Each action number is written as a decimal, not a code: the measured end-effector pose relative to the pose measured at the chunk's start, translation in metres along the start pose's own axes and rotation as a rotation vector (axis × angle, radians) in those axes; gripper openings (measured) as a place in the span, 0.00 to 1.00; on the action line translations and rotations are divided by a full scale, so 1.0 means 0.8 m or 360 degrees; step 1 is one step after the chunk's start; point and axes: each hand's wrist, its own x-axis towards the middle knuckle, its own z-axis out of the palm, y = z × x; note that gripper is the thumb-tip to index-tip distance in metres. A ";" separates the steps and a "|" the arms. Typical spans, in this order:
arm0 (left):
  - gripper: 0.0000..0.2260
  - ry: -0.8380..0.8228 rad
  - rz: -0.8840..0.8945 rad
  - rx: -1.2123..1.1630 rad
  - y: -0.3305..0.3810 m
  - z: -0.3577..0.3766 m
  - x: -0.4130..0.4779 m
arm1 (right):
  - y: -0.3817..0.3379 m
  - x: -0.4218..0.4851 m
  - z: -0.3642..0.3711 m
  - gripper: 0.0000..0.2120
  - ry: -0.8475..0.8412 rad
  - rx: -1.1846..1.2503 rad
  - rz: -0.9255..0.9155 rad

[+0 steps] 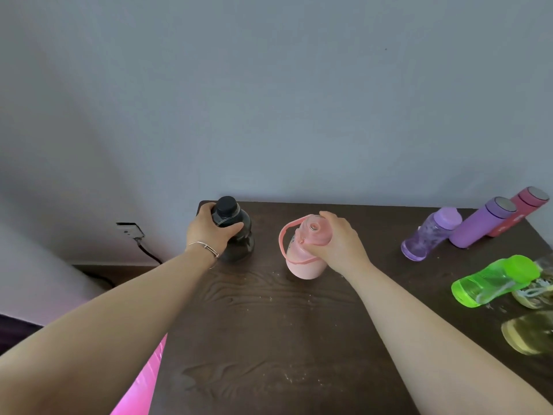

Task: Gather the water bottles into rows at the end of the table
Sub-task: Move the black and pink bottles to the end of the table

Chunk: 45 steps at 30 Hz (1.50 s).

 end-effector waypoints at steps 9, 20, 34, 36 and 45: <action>0.30 0.0000 -0.0027 0.0008 0.002 0.020 0.085 | -0.020 0.129 0.042 0.35 -0.0024 0.0015 -0.0043; 0.30 0.0013 -0.0006 0.0076 0.003 0.046 0.155 | -0.037 0.215 0.074 0.40 -0.0132 0.0050 -0.0109; 0.31 -0.0055 -0.0005 0.0168 -0.001 0.049 0.174 | -0.033 0.227 0.085 0.42 -0.0218 -0.0030 -0.0145; 0.31 -0.0075 -0.0010 0.0176 -0.001 0.048 0.174 | -0.034 0.226 0.084 0.42 -0.0225 -0.0030 -0.0146; 0.31 -0.0083 -0.0016 0.0275 0.002 0.043 0.175 | -0.037 0.223 0.085 0.43 -0.0223 -0.0019 -0.0142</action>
